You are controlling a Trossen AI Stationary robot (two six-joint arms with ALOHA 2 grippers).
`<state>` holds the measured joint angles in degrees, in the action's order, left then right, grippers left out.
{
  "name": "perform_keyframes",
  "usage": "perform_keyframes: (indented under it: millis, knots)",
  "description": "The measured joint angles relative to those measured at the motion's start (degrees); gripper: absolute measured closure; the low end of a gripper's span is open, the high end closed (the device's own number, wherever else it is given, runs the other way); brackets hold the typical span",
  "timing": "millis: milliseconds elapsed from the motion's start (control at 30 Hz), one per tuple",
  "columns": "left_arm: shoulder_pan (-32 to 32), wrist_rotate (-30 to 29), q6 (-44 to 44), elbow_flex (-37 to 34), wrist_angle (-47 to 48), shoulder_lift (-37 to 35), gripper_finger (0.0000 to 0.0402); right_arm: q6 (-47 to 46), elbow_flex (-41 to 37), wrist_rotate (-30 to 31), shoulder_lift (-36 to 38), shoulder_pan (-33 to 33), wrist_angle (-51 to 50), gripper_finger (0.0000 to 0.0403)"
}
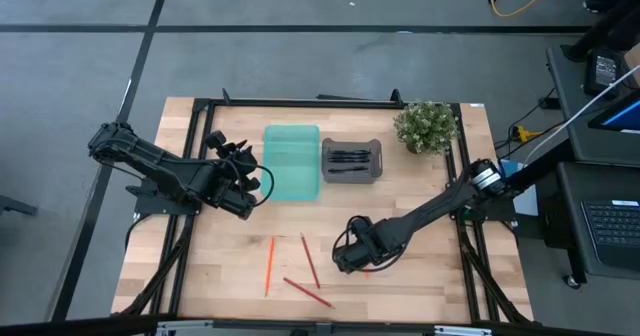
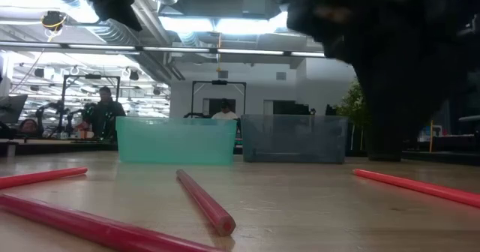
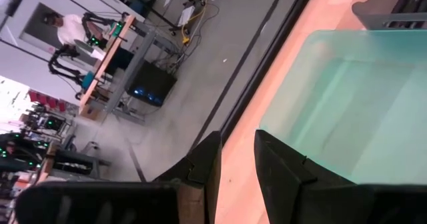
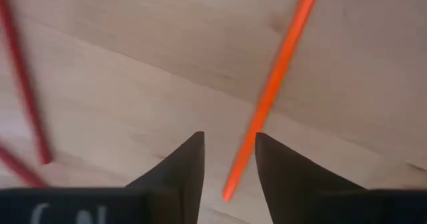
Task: Sort pens & pencils
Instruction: Put the orange pencil into the green bin
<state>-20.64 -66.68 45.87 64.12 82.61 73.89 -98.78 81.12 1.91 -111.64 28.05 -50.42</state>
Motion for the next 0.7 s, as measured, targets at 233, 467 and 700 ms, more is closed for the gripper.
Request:
perform_keyframes:
  millis: [233,467,700]
  knots:
    - [0.0,-0.3,0.0,0.0,0.1,0.0,0.0317,1.1,0.0,-3.2,-2.8,0.0,-3.1,0.0268]
    - [0.0,-0.4,0.1,0.0,0.0,0.0,0.0317,1.6,0.0,-2.6,-3.2,-0.1,-4.0,0.0268]
    - [0.0,-0.4,0.2,0.0,-0.2,0.0,0.0317,1.7,0.0,0.0,-3.2,-0.4,-4.1,0.0268]
